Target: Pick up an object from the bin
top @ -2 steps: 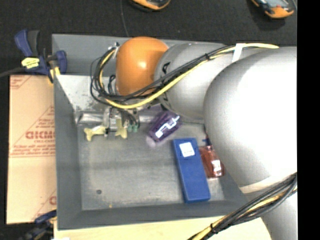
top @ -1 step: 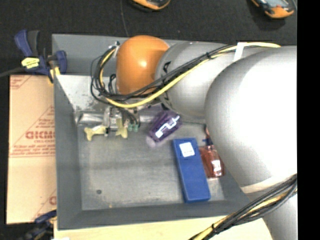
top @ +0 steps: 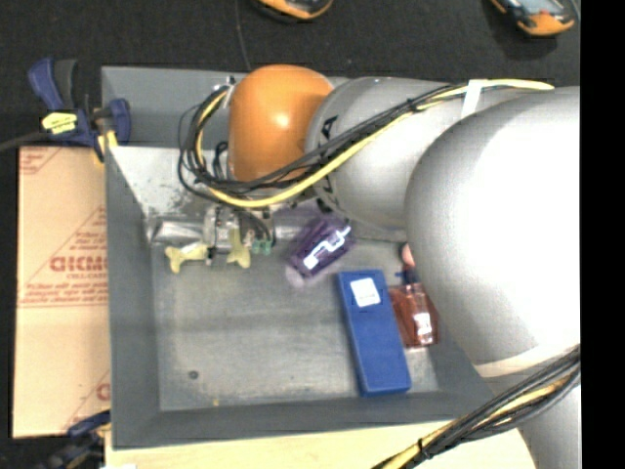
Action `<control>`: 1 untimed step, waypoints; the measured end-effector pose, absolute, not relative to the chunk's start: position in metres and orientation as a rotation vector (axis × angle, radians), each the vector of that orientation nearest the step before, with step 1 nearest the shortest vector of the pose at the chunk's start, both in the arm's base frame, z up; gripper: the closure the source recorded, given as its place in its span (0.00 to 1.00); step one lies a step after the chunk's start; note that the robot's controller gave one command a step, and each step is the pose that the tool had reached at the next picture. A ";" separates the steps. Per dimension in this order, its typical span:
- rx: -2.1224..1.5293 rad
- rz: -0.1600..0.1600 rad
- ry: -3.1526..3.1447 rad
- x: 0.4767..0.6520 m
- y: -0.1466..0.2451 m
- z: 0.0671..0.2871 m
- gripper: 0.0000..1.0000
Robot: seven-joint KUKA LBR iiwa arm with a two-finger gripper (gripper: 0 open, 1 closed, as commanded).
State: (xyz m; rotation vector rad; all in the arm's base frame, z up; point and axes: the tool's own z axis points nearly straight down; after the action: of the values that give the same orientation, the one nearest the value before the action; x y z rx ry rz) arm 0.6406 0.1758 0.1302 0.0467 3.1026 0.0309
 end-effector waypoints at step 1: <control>0.047 0.034 3.097 0.642 0.176 0.140 1.00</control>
Offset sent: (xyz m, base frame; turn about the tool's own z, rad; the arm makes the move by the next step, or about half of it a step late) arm 0.0008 -0.0001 0.0811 0.0001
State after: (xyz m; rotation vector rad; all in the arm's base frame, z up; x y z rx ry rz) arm 0.6418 0.1758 0.1403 0.0474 3.0972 0.0342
